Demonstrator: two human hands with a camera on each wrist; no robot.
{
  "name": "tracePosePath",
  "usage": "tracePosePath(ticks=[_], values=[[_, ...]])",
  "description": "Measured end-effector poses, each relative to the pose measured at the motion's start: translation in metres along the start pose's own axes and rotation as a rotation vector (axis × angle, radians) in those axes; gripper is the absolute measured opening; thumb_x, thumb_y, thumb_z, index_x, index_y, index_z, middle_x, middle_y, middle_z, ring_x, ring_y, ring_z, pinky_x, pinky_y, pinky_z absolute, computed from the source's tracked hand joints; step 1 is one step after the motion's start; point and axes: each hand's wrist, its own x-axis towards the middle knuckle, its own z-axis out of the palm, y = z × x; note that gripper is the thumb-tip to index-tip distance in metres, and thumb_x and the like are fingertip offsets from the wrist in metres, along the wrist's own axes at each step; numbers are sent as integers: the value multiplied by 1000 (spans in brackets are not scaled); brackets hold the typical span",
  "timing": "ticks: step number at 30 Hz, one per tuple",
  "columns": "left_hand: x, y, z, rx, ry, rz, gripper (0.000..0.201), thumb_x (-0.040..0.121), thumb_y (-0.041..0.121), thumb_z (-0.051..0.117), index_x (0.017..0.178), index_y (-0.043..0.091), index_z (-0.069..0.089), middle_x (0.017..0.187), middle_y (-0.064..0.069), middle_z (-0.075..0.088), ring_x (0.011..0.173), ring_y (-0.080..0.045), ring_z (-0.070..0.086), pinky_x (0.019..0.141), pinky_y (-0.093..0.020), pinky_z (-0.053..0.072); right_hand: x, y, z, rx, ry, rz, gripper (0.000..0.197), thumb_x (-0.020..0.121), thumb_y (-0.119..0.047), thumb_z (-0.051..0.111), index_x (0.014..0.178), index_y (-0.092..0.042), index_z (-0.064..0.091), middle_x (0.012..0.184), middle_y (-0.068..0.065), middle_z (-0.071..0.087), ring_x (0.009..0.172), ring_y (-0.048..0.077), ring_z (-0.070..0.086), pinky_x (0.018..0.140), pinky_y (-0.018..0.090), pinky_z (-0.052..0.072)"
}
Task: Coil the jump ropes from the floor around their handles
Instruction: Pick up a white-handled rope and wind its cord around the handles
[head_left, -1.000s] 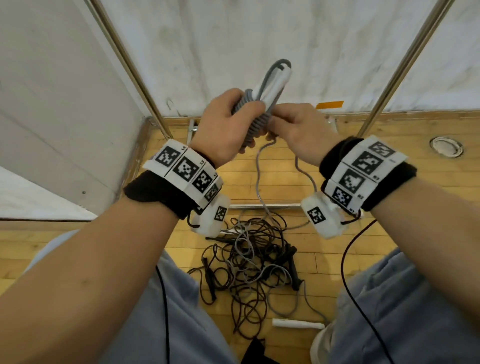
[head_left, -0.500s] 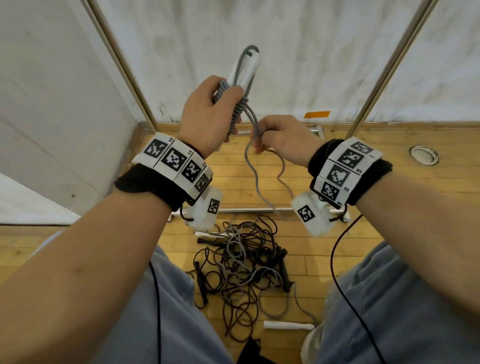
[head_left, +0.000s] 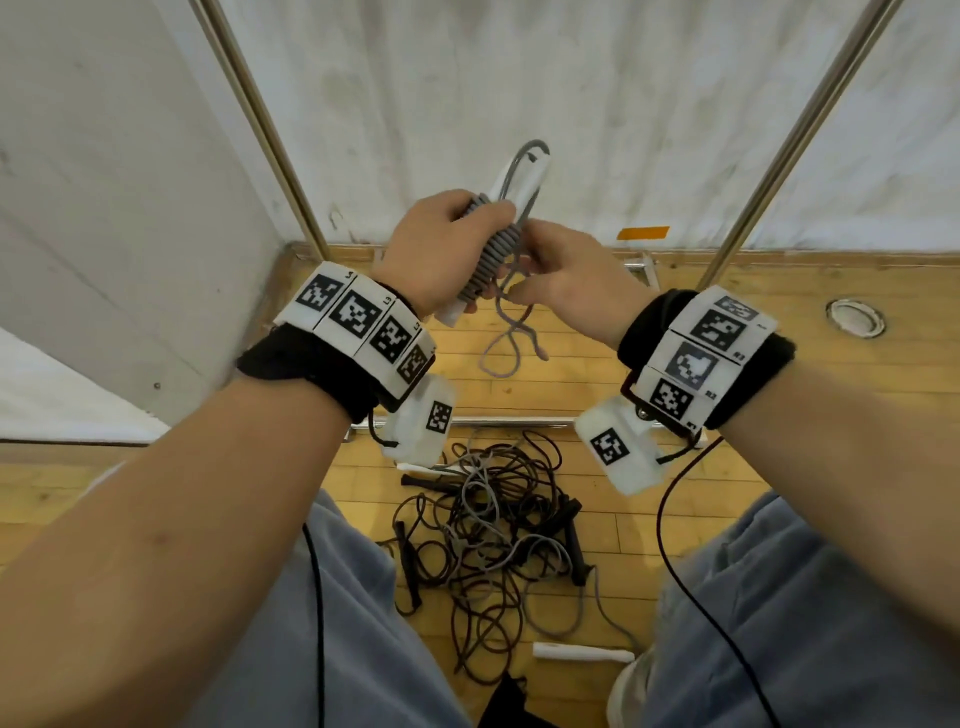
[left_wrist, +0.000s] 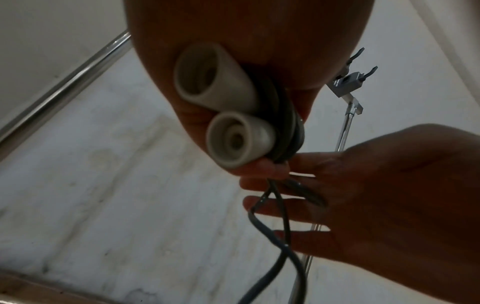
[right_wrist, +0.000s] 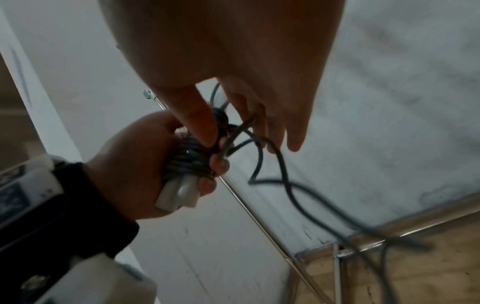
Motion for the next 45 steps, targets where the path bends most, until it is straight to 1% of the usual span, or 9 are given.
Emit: tracePosePath(ticks=[5, 8, 10, 13, 20, 27, 32, 39, 45], values=[[-2, 7, -1, -103, -122, 0, 23, 93, 26, 57, 78, 9, 58, 60, -9, 63, 47, -26, 58, 41, -28, 48, -5, 2, 3, 164, 21, 18, 14, 82, 6, 57, 94, -1, 59, 87, 10, 65, 79, 13, 63, 70, 18, 49], [-3, 9, -2, -116, -159, 20, 23, 94, 25, 57, 78, 8, 56, 64, -11, 61, 49, -27, 57, 41, -28, 47, -5, 3, 3, 388, -15, 122, 21, 85, 15, 44, 80, -3, 54, 80, 20, 58, 77, 29, 64, 64, 29, 57], [-1, 9, -4, -114, -158, 20, 22, 94, 26, 56, 81, 9, 57, 64, -9, 62, 50, -26, 58, 43, -29, 48, -5, 1, 1, 482, 4, 177, 23, 87, 12, 38, 80, -4, 53, 73, 17, 55, 58, 22, 60, 62, 37, 57], [3, 9, -9, -110, -101, 14, 20, 95, 28, 55, 88, 9, 58, 63, -6, 63, 51, -26, 59, 46, -30, 48, -5, -2, -5, 503, 13, 168, 26, 90, 0, 31, 83, -10, 54, 58, 2, 40, 40, 13, 34, 40, 22, 31], [8, 5, -7, -74, 18, 20, 18, 94, 31, 55, 88, 13, 58, 67, -7, 64, 53, -25, 59, 48, -31, 48, -5, 0, -15, 361, -86, 143, 45, 89, -58, 43, 92, -15, 57, 55, -7, 26, 40, 10, 18, 39, 19, 19], [19, -1, -15, -89, 198, 3, 20, 91, 32, 57, 89, 12, 59, 70, -2, 64, 60, -22, 64, 59, -47, 57, -5, 11, -22, -143, 59, 31, 43, 96, -46, 42, 68, -20, 62, 49, -6, 33, 39, 6, 30, 47, 21, 29], [22, -7, -14, -47, 258, 1, 21, 91, 31, 57, 90, 10, 58, 70, -6, 63, 57, -23, 61, 59, -48, 56, -6, 10, -23, -486, -20, 35, 53, 78, -64, 55, 55, -22, 33, 47, -11, 27, 41, 8, 27, 47, 24, 25], [28, -19, -24, 103, 374, -6, 18, 93, 34, 53, 86, 18, 53, 80, -10, 66, 59, -24, 63, 47, -32, 51, -6, 16, -29, -421, 21, 112, 60, 95, -54, 35, 48, -19, 23, 36, -10, 21, 31, 8, 22, 50, 29, 25], [33, -41, -27, 572, 249, -25, 27, 92, 44, 50, 97, 17, 54, 87, -4, 64, 77, -26, 64, 66, -39, 53, -11, 6, -31, -571, 45, -80, 54, 95, -44, 43, 49, -18, 36, 43, -9, 29, 37, 8, 31, 42, 17, 26]])
